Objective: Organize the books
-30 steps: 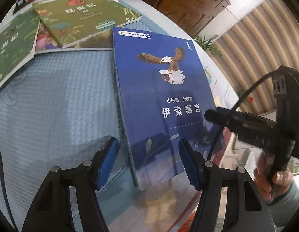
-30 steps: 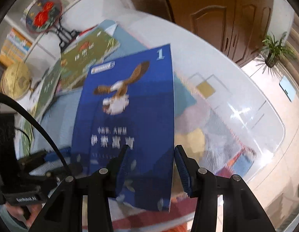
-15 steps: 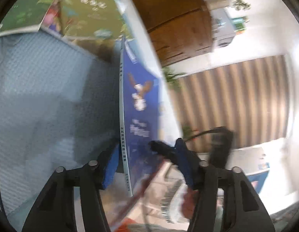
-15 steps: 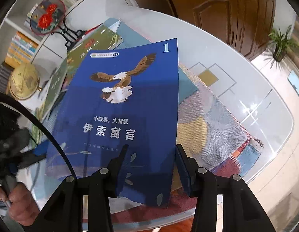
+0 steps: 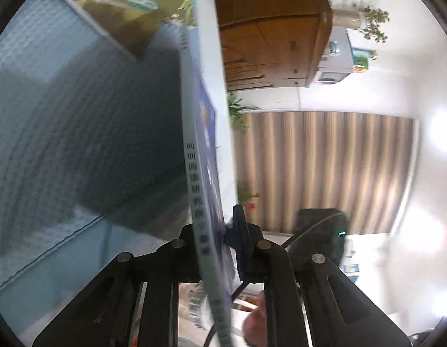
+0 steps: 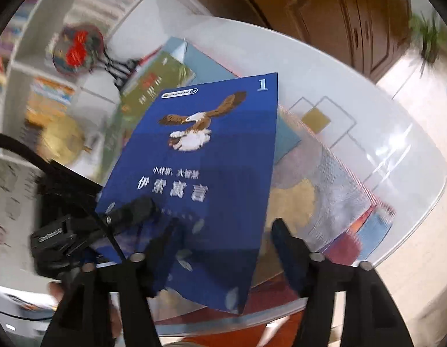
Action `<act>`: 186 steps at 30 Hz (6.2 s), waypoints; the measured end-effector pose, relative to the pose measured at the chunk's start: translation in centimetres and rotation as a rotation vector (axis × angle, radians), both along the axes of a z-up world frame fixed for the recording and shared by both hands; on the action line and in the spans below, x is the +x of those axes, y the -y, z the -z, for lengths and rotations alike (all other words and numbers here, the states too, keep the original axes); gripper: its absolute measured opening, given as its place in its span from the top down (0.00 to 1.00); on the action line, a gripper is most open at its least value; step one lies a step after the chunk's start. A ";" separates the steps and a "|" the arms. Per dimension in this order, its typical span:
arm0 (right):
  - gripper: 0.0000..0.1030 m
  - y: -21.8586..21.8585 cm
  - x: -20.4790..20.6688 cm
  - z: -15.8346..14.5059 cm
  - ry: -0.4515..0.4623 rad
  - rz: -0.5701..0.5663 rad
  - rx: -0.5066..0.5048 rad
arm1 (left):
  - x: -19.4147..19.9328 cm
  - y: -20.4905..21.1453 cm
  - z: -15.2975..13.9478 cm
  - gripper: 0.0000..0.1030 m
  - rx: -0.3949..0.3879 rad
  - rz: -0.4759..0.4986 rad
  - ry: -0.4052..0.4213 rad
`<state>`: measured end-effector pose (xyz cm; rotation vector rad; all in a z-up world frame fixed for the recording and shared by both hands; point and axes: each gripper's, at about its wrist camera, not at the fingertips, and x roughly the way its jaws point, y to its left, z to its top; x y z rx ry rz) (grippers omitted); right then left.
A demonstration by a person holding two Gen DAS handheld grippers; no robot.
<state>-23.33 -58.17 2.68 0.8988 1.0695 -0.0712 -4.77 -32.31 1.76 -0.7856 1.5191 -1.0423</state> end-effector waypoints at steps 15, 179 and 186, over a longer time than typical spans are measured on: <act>0.68 -2.8 3.0 -0.3 0.044 -0.098 -0.150 | -2.8 0.3 -1.8 0.87 0.289 0.118 0.275; 0.57 -34.2 15.4 4.0 0.131 -1.166 -0.500 | -13.1 -29.8 -0.9 0.48 0.772 -0.848 0.241; 0.56 -32.3 17.1 4.4 0.086 -1.145 -0.333 | -15.2 -30.8 -4.3 0.48 0.434 -0.943 0.280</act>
